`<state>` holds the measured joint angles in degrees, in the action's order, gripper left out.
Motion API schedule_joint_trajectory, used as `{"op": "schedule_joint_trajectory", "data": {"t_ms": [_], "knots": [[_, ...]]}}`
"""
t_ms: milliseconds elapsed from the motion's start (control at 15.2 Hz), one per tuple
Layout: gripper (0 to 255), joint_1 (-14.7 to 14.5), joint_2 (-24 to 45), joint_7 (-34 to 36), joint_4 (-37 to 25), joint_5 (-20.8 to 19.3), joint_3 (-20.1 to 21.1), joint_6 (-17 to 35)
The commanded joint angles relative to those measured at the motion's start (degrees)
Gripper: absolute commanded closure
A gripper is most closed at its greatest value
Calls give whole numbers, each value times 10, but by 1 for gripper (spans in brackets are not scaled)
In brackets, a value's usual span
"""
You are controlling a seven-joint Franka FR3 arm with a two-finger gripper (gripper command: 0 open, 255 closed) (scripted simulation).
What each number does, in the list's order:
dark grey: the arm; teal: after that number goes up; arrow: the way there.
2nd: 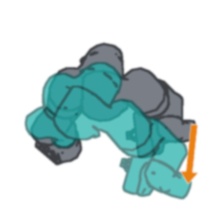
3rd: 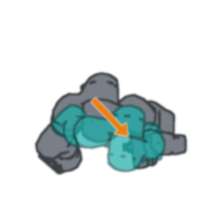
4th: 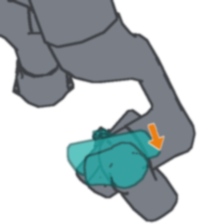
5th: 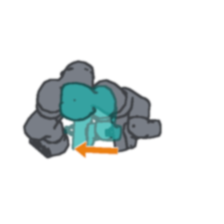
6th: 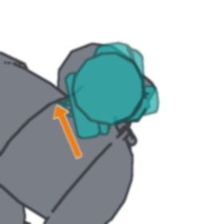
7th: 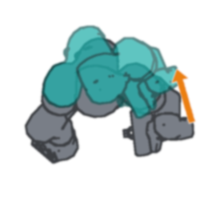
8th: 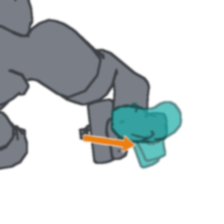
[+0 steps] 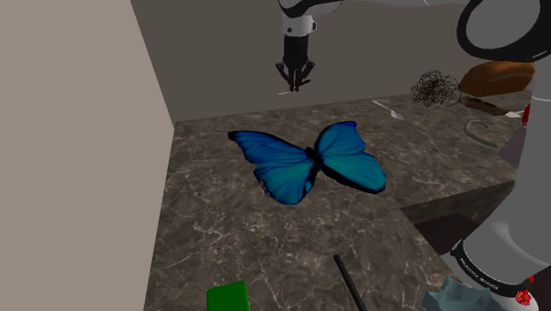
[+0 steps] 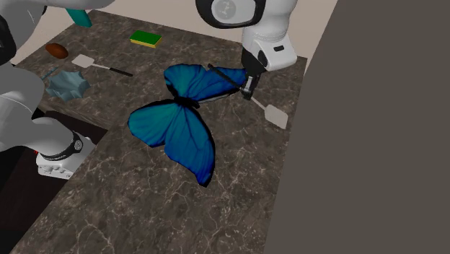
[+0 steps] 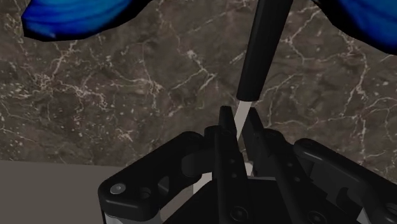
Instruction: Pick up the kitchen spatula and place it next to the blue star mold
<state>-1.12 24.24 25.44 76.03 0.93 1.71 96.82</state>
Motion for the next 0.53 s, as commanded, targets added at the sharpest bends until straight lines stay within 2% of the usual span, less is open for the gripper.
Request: {"op": "schedule_joint_trajectory", "data": {"t_ms": [0,462], "knots": [[255,-4,-41,6,60,1,2,19],[255,-23,-202,38,280,7,17,80]]}}
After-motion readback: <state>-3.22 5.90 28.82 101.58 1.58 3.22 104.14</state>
